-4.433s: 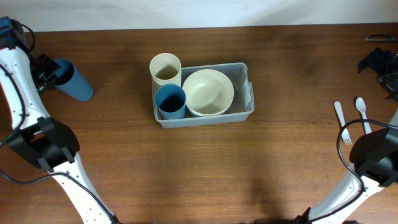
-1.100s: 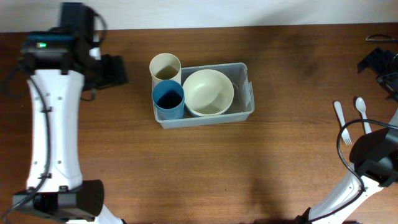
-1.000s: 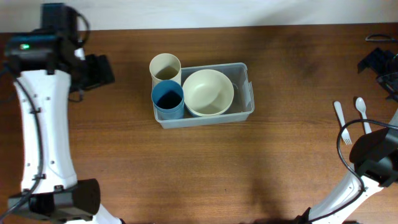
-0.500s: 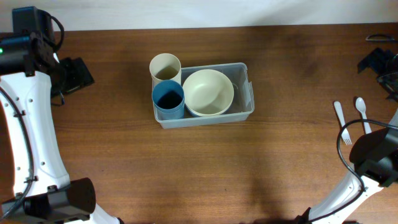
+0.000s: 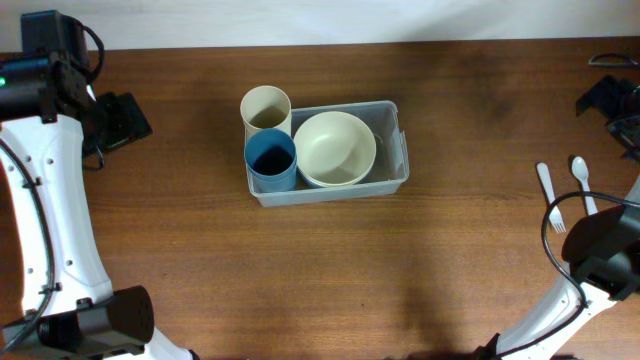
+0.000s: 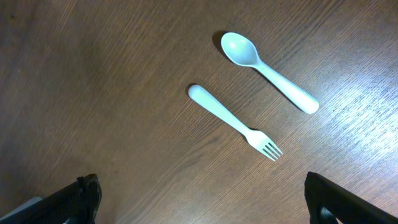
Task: Pack container
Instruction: 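Move the right gripper to the white fork and grasp it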
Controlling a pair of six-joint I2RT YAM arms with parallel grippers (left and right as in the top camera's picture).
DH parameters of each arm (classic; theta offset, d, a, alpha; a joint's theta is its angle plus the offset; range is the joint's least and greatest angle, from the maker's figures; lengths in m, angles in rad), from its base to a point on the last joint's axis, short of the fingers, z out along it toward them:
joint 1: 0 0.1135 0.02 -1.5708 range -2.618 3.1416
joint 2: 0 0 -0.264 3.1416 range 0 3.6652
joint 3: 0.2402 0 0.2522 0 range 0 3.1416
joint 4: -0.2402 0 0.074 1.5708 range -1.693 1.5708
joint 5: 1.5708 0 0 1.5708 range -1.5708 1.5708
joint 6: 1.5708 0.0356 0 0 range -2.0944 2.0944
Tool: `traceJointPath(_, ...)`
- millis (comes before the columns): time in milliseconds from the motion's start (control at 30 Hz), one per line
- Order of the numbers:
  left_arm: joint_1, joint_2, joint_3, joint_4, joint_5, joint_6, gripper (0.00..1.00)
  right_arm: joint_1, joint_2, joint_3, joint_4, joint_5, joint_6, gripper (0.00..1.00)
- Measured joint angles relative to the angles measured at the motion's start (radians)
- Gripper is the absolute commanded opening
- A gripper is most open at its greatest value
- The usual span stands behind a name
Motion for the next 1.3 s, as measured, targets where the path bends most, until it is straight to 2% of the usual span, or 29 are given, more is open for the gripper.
traceJointPath(300,0.000,0.000,0.000,0.000,0.000,0.000,1.00,0.000,0.000,0.000,-0.099,0.000,-0.047,0.99)
traceJointPath(500,0.000,0.000,0.000,0.000,0.000,0.000,1.00,0.001,0.000,-0.014,-0.154,-0.018,-0.193,0.99)
traceJointPath(700,0.000,-0.001,0.000,0.000,-0.001,0.000,1.00,0.002,-0.009,-0.122,-0.148,-0.039,-0.348,0.99)
traceJointPath(1300,0.000,-0.002,0.000,0.000,-0.007,0.000,1.00,0.002,-0.018,-0.520,0.322,0.093,-0.571,0.99)
